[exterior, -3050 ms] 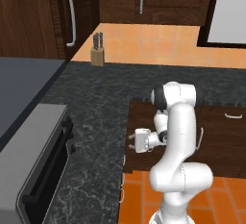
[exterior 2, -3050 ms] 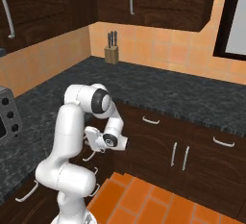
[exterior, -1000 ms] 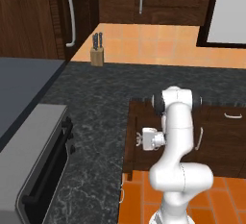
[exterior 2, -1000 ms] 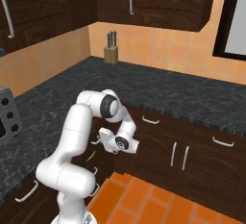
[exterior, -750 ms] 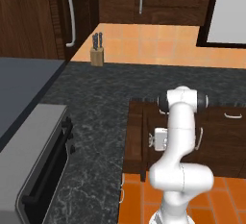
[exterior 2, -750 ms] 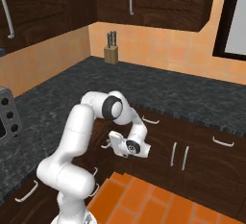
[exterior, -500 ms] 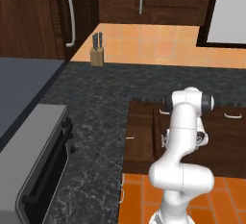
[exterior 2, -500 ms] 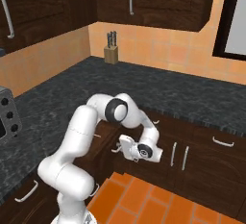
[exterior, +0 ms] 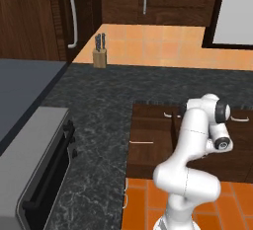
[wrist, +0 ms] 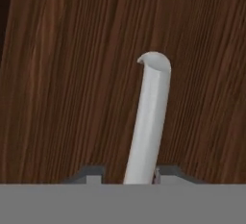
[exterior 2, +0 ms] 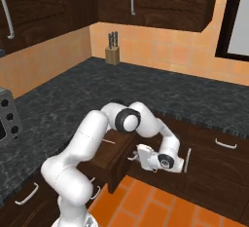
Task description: Take a straw from the drawer in front and place it inside the glass cup on the dining counter.
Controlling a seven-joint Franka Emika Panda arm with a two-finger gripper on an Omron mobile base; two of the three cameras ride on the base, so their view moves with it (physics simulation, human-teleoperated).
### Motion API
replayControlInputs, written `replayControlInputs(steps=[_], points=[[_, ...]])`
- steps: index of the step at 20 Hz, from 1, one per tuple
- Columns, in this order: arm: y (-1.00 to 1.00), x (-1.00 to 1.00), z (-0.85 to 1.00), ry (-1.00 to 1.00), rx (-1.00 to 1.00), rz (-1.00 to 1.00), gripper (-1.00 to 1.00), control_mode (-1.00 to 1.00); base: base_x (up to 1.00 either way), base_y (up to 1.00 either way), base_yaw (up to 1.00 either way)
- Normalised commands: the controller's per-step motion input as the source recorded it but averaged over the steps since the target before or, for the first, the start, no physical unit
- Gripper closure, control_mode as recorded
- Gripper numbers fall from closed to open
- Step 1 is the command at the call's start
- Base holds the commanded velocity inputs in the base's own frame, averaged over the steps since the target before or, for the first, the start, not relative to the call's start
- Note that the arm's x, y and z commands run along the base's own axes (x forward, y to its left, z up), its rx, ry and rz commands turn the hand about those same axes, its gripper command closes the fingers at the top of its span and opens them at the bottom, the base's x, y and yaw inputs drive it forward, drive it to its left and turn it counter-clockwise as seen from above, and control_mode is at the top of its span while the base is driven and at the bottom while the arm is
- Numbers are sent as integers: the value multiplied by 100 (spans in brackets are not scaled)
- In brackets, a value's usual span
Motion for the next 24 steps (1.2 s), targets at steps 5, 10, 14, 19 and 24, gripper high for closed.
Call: replayControlInputs(steps=[5, 10, 14, 19, 24], points=[[-3, -77, 40, 0, -25, -15, -100, -100, 0, 0, 0], [0, -55, 100, 0, -31, -18, -100, -100, 0, 0, 0], [8, -22, 100, 0, -42, -17, -100, -100, 0, 0, 0], [31, -3, 100, 7, -45, -13, -100, -100, 0, 0, 0], [46, 0, 75, 16, -41, -3, -100, -100, 0, 0, 0]])
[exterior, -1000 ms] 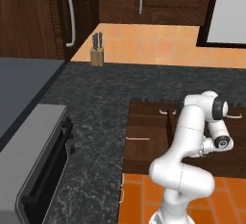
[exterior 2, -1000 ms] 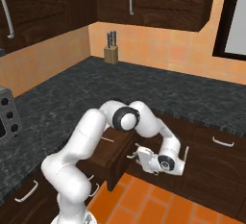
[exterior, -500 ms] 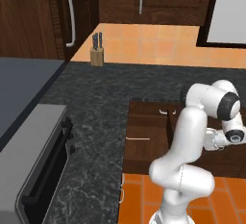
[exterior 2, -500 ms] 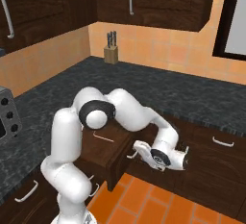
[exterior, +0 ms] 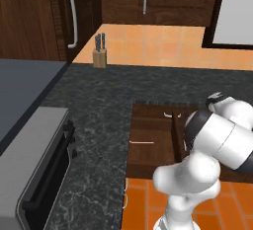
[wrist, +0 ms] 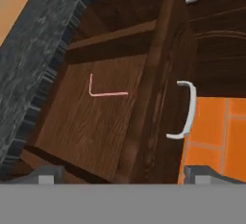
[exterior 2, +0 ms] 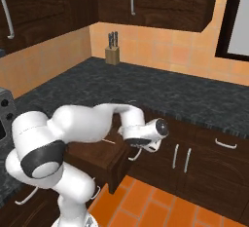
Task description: Take a straw from the drawer in front and place it inside the glass cup on the dining counter.
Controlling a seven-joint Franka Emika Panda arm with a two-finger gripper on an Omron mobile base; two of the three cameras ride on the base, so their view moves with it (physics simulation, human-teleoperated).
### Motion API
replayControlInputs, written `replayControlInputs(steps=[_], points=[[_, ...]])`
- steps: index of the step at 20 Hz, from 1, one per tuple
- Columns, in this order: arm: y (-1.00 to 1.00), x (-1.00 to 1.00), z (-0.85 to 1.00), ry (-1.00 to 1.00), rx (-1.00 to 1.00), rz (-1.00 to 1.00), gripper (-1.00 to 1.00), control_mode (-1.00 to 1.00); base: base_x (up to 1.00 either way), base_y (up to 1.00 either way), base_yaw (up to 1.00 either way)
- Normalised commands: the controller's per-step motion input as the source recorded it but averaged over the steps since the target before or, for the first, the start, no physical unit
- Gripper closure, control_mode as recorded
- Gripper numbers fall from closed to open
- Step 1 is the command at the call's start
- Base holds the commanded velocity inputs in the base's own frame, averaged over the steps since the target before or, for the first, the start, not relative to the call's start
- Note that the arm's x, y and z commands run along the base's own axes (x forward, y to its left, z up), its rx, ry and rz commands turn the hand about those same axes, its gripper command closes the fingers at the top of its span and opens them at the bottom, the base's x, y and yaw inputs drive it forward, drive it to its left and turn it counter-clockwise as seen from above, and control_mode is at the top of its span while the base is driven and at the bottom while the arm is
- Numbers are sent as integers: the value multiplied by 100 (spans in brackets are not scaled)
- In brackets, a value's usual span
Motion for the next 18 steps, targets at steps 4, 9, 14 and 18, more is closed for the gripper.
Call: replayControlInputs(steps=[4, 9, 14, 18], points=[[43, 2, 8, 30, -22, 0, -100, -100, 0, 0, 0], [32, 29, 0, 35, -5, 0, -100, -100, 0, 0, 0], [19, 55, -2, 26, 0, 0, -100, -100, 0, 0, 0], [17, 65, -29, 25, 0, 0, -100, -100, 0, 0, 0]])
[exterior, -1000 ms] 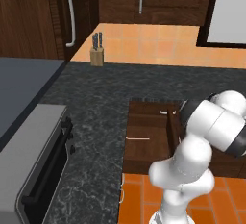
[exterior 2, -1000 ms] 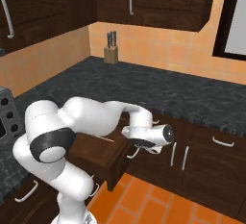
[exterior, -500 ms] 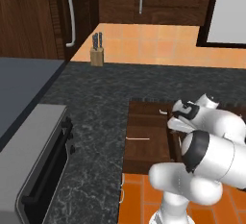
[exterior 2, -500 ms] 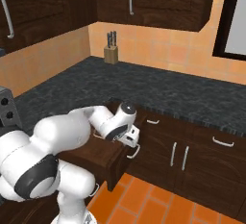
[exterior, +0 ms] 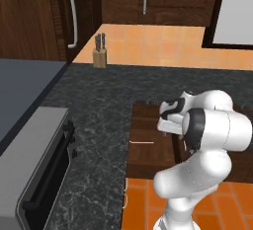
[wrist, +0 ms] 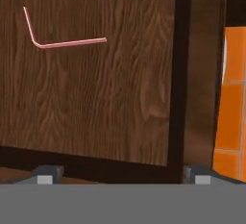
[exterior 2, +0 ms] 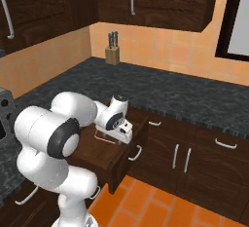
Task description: Take a straw from the drawer in front and place it inside the glass cup on the dining counter.
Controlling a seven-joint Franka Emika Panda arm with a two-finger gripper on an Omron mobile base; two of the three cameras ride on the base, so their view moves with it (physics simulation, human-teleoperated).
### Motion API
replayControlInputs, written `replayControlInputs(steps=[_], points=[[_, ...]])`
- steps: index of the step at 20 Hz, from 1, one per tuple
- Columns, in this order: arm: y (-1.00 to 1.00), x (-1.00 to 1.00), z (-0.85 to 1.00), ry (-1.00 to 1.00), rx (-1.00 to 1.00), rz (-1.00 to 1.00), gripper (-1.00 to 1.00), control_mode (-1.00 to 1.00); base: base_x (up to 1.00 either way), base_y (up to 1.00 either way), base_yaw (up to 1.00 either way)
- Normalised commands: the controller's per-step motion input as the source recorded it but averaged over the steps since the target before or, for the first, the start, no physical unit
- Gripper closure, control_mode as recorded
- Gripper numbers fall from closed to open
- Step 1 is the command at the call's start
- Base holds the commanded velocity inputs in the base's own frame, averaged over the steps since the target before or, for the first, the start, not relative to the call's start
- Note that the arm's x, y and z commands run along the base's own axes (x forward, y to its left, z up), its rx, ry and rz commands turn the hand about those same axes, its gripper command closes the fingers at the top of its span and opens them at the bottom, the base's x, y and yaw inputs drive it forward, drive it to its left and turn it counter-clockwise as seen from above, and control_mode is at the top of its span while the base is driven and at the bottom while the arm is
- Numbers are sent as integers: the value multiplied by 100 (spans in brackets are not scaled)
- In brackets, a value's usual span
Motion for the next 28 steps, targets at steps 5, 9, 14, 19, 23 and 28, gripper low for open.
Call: replayControlInputs(steps=[5, 9, 14, 19, 23, 28], points=[[28, 39, -35, 16, 0, 0, -100, -100, 0, 0, 0], [3, 34, -57, 16, 0, 0, -100, -100, 0, 0, 0], [0, 14, -53, 6, 0, 0, -100, -100, 0, 0, 0], [-3, 4, -44, 2, -2, 0, -100, -100, 0, 0, 0], [-42, -9, -41, 0, -14, -2, -100, -100, 0, 0, 0], [-96, -27, -10, 0, -13, -10, -100, -100, 0, 0, 0]])
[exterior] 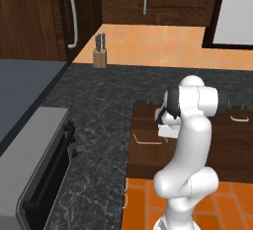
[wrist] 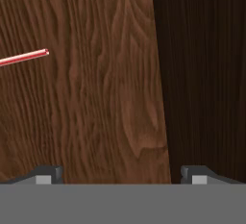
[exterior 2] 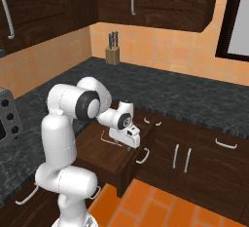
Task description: Take a straw from the drawer in front and place it inside the glass cup on the dining counter.
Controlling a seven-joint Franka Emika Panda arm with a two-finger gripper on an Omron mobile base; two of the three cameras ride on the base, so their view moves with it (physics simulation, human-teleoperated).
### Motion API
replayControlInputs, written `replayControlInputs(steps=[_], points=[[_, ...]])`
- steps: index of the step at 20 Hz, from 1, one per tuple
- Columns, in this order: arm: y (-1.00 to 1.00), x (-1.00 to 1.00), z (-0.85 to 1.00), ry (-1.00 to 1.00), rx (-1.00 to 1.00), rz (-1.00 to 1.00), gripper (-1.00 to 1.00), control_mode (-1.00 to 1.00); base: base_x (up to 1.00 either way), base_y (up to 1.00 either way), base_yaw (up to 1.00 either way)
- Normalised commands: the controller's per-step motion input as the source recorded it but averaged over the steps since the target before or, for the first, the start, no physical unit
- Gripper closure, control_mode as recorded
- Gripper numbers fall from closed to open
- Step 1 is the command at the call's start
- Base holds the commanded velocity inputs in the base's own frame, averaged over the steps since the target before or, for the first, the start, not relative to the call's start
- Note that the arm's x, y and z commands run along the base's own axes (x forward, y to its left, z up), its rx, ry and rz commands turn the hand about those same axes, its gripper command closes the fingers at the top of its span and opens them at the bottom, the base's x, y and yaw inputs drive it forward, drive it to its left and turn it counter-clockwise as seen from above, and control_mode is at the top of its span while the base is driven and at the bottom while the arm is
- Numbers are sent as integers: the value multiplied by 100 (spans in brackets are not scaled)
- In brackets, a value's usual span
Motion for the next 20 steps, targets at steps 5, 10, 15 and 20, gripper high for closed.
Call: replayControlInputs(steps=[5, 10, 15, 20], points=[[-100, -28, 0, 0, -8, -10, -100, -100, 0, 0, 0], [-78, -24, 14, -3, -5, -3, -100, -100, 0, 0, 0], [93, -12, 77, -7, 0, 14, -100, -100, 0, 0, 0], [71, 31, 19, 2, 2, 23, -100, -100, 0, 0, 0]])
